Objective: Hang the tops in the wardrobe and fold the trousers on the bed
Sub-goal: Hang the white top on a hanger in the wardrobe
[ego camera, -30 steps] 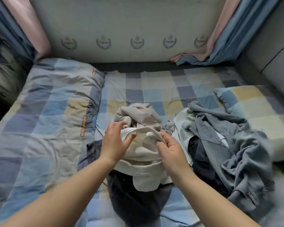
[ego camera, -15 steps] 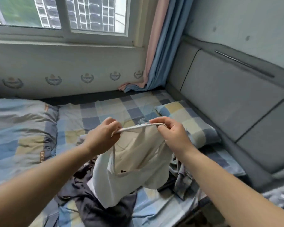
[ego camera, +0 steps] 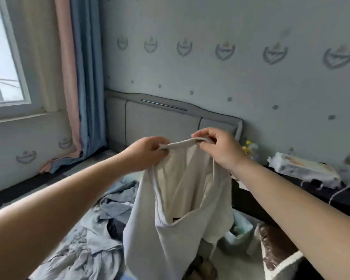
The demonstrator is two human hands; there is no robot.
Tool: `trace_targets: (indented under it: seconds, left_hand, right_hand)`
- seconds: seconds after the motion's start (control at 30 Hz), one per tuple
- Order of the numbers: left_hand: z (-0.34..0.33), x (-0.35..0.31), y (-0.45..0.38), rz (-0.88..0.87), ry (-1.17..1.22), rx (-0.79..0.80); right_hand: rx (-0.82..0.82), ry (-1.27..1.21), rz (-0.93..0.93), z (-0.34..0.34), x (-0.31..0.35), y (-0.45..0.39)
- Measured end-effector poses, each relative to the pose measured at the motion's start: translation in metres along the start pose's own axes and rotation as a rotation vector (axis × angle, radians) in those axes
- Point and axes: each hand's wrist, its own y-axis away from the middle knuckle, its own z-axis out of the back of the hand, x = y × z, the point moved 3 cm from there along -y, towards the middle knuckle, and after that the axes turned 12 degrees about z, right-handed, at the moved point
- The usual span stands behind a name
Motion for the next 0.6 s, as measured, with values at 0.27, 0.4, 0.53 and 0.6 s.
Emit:
trace_targets:
  seconds: [0.27,0.4,0.53,0.6]
  left_hand:
    - [-0.073,-0.143,-0.018,-0.067,0.318,0.05]
    - [-0.124,-0.22,-0.011,-0.086,0.528,0.175]
    - [-0.175,-0.295,-0.002,-0.083,0.764,0.315]
    - [-0.196,-0.324,0.0,-0.105,0.757,0.327]
  right_hand:
    - [-0.094,0.655,-0.15,0.167,-0.006,0.092]
    - [-0.005,0.994,-0.332,0.245,-0.02,0.161]
    - [0.062,1.123,-0.659,0.33,-0.02,0.245]
    - [0.04,1.121,-0.764,0.369,-0.013,0.276]
